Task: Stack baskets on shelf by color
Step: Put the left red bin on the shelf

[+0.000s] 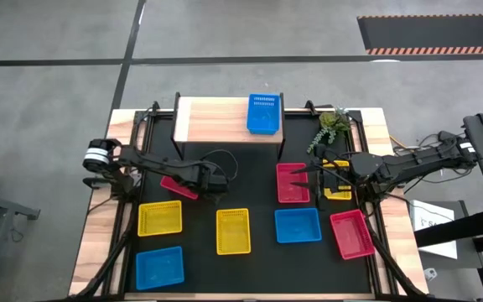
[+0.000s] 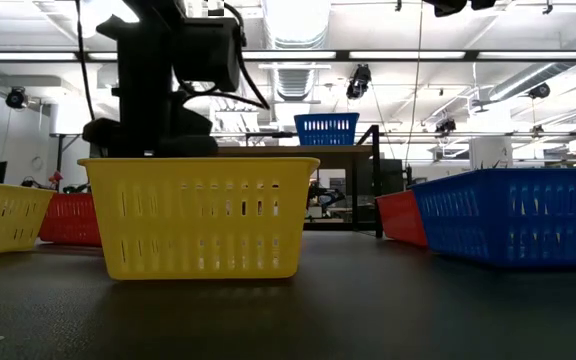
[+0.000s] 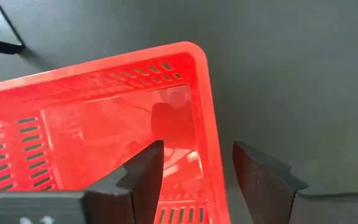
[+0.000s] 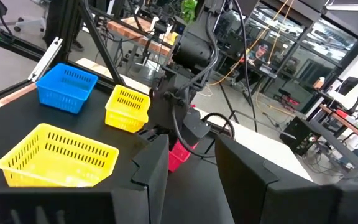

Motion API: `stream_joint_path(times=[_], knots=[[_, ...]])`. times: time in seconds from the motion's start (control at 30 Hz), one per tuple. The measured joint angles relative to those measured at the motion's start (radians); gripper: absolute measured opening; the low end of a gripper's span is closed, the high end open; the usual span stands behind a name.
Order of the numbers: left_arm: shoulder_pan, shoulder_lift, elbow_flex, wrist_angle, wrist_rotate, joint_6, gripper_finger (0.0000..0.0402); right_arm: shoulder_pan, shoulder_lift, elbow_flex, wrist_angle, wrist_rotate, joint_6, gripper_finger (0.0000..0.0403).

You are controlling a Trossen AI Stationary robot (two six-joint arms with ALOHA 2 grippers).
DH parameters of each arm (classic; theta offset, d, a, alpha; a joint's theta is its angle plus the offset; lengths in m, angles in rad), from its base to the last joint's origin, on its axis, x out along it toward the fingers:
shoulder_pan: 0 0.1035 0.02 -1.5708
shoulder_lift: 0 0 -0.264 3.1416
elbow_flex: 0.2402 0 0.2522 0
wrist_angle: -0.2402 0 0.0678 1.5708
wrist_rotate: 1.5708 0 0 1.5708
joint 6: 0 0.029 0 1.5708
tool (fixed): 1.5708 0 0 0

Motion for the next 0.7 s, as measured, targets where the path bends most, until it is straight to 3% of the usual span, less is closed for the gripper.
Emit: stream_joint_path(times=[0.23, 0.53, 0.7], knots=[[0.0, 0.013, -0.001, 0.001, 0.0, 0.001, 0.0137, 0.0, 0.0, 0.0, -0.005, 0.0, -0.005, 0.0125], [0.0, 0.013, -0.001, 0.001, 0.0, 0.001, 0.0015, 0.0, 0.0, 0.0, -0.006, 0.0, -0.008, 0.0125], [-0.003, 0.013, -0.002, 0.0, 0.001, 0.0, 0.0003, 0.0, 0.0, 0.0, -0.01, 0.0, -0.007, 0.0125]])
